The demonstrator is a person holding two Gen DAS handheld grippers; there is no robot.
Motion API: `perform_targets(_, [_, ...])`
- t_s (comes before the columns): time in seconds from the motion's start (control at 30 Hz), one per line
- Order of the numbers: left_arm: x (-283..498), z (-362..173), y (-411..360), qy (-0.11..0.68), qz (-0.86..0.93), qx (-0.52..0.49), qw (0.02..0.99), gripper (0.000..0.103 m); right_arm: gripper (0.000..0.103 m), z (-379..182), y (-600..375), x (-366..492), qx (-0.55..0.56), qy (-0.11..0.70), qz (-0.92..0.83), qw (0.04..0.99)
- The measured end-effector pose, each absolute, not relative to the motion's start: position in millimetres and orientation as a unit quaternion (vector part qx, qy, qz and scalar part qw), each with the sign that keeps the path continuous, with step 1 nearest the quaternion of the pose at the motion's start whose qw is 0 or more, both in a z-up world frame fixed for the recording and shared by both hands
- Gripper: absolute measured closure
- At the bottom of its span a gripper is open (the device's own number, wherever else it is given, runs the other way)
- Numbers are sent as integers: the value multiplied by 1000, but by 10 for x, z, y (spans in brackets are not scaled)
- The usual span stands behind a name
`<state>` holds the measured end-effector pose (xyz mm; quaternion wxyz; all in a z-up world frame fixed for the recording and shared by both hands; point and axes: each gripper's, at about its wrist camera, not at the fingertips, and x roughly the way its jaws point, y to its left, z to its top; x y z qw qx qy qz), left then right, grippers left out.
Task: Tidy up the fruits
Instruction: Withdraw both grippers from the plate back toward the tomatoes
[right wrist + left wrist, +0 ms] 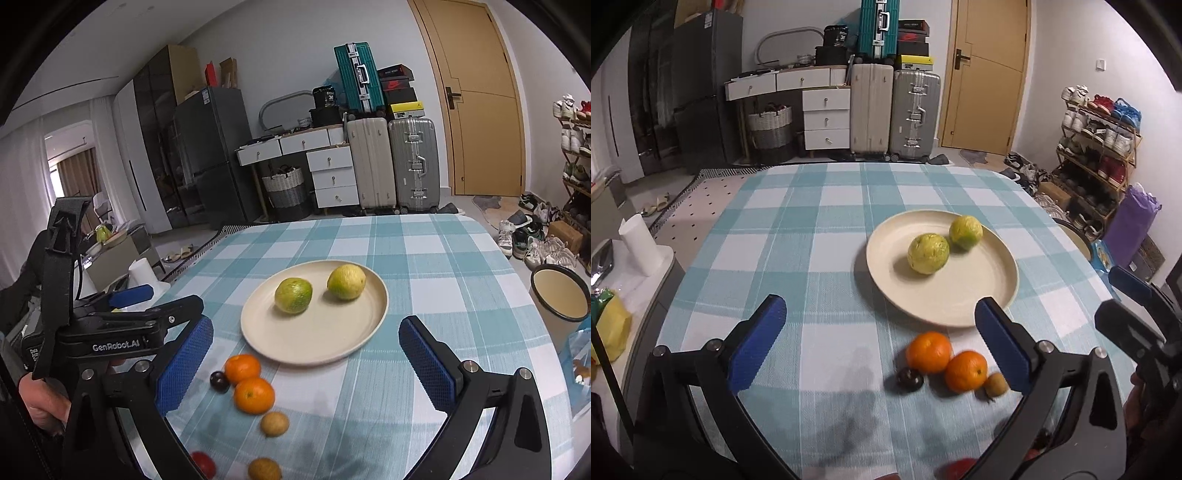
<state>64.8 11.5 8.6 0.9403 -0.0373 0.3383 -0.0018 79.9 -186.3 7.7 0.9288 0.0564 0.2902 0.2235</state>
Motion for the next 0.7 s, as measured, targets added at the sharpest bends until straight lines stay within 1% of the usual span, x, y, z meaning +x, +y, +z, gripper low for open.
perform_targets(0.3, [396,-84,76,361,-40,-43,931,1,0,44,-1874,578,56,300,221,926])
perform_targets(0.47, [245,-239,10,381,-61,-33,922,1,0,0,-1915,467,57,307,219,924])
perform_targets(0.7, [150,-493,-8,417,-88,-46,903,1,0,-58,-1948,344,55,313,215,923])
